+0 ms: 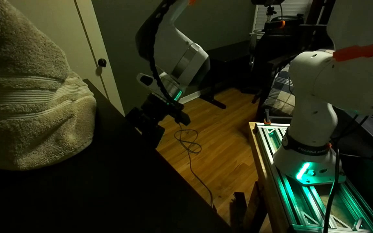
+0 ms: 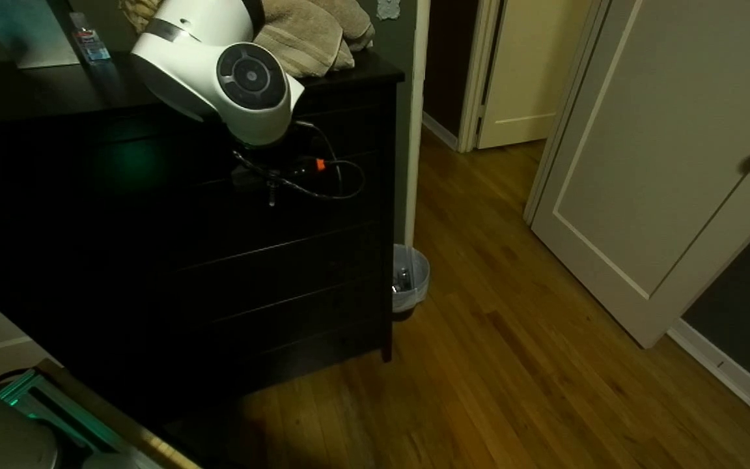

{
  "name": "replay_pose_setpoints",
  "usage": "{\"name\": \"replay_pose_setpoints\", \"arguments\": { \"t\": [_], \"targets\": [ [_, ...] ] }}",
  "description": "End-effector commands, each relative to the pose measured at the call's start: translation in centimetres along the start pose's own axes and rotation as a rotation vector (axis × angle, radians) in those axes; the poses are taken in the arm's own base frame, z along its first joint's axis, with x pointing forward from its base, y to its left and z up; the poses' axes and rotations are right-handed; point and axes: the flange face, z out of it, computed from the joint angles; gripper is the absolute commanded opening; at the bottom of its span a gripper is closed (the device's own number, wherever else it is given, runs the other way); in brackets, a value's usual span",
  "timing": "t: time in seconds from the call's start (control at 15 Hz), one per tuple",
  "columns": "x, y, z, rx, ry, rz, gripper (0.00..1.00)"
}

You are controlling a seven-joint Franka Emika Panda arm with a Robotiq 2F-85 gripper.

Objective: Close the top drawer

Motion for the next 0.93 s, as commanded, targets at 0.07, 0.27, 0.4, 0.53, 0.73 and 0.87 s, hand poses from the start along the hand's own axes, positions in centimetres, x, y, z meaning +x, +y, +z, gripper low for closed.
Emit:
{"name": "replay_pose_setpoints", "arguments": {
  "t": [0.07, 0.27, 0.4, 0.53, 0.73, 0.87],
  "targets": [
    [-1.9, 1.2, -2.6, -0.007, -0.208, -0.067, 1.00],
    [-4.2, 2.5, -5.3, -0.056, -0.356, -0.087, 1.00],
    [-6.5, 3.3, -6.8, -0.088, -0.452, -0.071, 1.00],
    [-8.8, 4.2, -8.2, -0.118, -0.538, -0.044, 1.00],
    [-11.1, 5.9, -9.8, -0.142, -0.632, -0.001, 1.00],
    [-9.5, 7.2, -12.1, -0.142, -0.643, 0.019, 1.00]
  ]
}}
